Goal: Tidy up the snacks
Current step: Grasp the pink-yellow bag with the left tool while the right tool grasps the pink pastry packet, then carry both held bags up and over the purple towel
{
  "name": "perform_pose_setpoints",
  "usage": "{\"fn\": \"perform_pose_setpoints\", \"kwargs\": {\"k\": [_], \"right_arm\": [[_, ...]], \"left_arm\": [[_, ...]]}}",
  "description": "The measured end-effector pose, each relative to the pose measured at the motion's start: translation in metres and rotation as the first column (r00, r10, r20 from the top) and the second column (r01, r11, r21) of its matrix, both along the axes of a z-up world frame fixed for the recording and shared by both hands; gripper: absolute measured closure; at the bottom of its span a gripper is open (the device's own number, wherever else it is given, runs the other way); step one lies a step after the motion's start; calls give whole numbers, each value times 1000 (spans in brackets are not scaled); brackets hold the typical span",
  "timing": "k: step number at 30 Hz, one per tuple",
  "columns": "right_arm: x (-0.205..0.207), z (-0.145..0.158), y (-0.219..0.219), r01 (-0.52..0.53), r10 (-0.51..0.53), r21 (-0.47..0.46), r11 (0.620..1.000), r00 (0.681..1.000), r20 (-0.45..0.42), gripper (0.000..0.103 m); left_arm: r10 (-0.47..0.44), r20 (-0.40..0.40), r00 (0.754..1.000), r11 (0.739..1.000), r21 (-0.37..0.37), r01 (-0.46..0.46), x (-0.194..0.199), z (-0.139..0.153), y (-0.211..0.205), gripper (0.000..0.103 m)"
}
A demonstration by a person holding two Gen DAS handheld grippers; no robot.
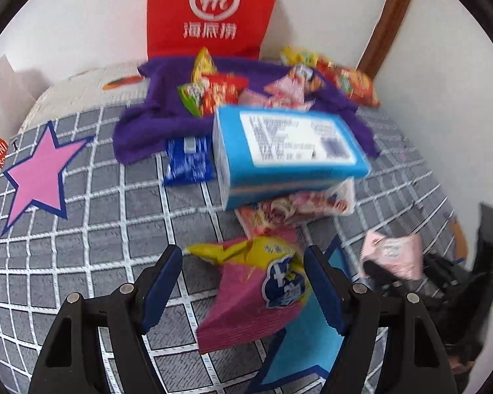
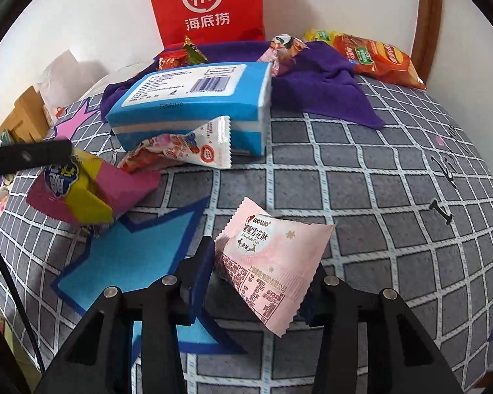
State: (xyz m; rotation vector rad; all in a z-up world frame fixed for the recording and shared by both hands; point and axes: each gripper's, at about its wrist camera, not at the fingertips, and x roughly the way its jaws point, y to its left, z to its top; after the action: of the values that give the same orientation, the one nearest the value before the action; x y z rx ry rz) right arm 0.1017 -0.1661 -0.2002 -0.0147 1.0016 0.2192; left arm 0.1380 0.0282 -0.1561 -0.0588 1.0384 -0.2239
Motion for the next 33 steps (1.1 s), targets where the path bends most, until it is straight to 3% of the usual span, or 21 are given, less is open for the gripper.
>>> {"fn": "perform_pose_setpoints", "kwargs": {"k": [4,6,8,11,12,13,23,33], "right_arm": [[-3,0,-3,2,-2,4,1000,1000,0,58],[-3,-1,-2,7,-7,1,1000,1000,4,58],[-3,0,-1,10,-10,1,1000,1000,6,61],[-1,3,-3,11,-12,21,1000,1000,1,70],[0,5,-3,10,-10,37,999,1000,-4,79],[1,6,-4,11,-10,49,999,1000,-11,80],[5,18,6,-4,4,42,999,1000,-11,81],[17,61,8,-18,15,68,998,999,48,82]], "left_arm": [[-15,-9,1000,999,-34,14,-2,-10,-1,26],[-14,2,1000,999,-47,14,-3,-9,0,31],[-32,5,999,997,-77,32,-3,-7,0,49],[-51,19,999,996,-77,52,-6,-3,1,54],[-52,22,998,996,-78,54,-7,-2,1,54],[-53,24,998,995,-82,55,-7,-1,2,55],[-49,76,996,993,-99,57,-9,26,13,57],[-28,124,992,993,-114,42,10,57,19,57]]}}
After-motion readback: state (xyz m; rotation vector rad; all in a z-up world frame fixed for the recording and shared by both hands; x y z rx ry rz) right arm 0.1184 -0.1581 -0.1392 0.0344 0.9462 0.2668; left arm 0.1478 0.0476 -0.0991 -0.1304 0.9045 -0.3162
